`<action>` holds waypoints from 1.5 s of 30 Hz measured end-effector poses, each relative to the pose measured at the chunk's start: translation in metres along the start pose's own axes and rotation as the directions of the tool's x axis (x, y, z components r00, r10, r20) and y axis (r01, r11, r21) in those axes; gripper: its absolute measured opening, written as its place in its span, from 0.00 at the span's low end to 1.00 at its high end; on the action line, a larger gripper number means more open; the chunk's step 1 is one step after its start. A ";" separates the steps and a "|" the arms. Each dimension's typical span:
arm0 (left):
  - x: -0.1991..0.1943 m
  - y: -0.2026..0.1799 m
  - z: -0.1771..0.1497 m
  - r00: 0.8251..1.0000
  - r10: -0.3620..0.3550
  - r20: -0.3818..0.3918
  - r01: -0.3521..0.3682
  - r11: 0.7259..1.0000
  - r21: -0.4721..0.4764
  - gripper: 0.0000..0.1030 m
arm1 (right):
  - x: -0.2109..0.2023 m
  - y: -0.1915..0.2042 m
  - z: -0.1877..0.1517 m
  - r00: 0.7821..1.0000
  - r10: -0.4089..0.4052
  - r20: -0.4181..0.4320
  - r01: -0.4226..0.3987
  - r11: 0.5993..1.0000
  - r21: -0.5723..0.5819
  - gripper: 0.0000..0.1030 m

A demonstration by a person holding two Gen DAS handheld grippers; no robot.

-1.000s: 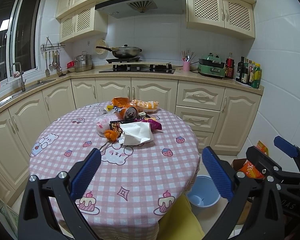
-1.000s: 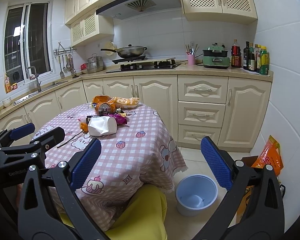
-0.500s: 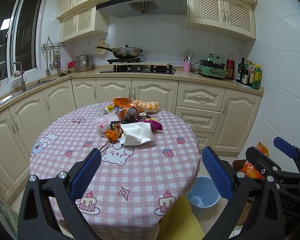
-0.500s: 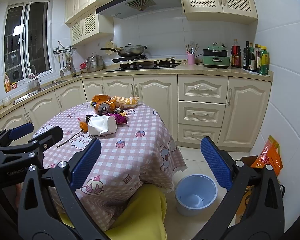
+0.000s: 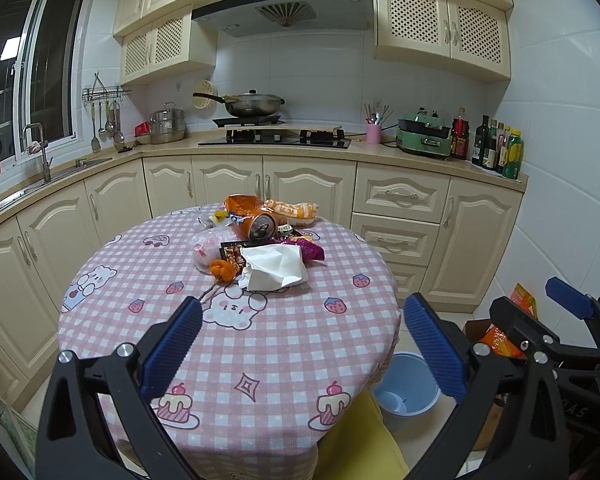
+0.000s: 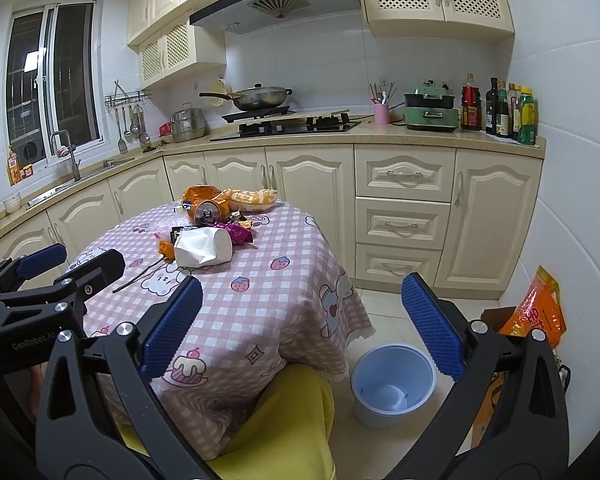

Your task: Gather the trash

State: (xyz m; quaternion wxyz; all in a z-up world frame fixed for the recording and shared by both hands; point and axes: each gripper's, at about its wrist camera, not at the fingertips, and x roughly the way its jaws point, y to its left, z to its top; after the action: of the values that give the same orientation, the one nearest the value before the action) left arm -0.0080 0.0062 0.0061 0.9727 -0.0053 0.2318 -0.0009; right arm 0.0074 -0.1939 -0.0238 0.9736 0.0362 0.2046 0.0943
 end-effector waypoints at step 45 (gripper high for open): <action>0.071 0.089 -0.005 0.980 0.096 -0.176 -0.126 0.977 -0.170 0.96 | 0.105 0.059 0.017 0.972 0.102 -0.210 -0.108 0.994 -0.015 0.95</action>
State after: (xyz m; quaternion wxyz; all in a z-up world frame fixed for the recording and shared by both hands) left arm 0.0527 0.0952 -0.0309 0.9439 -0.0801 0.3118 0.0739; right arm 0.0983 -0.1158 -0.0433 0.9408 0.0239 0.3021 0.1517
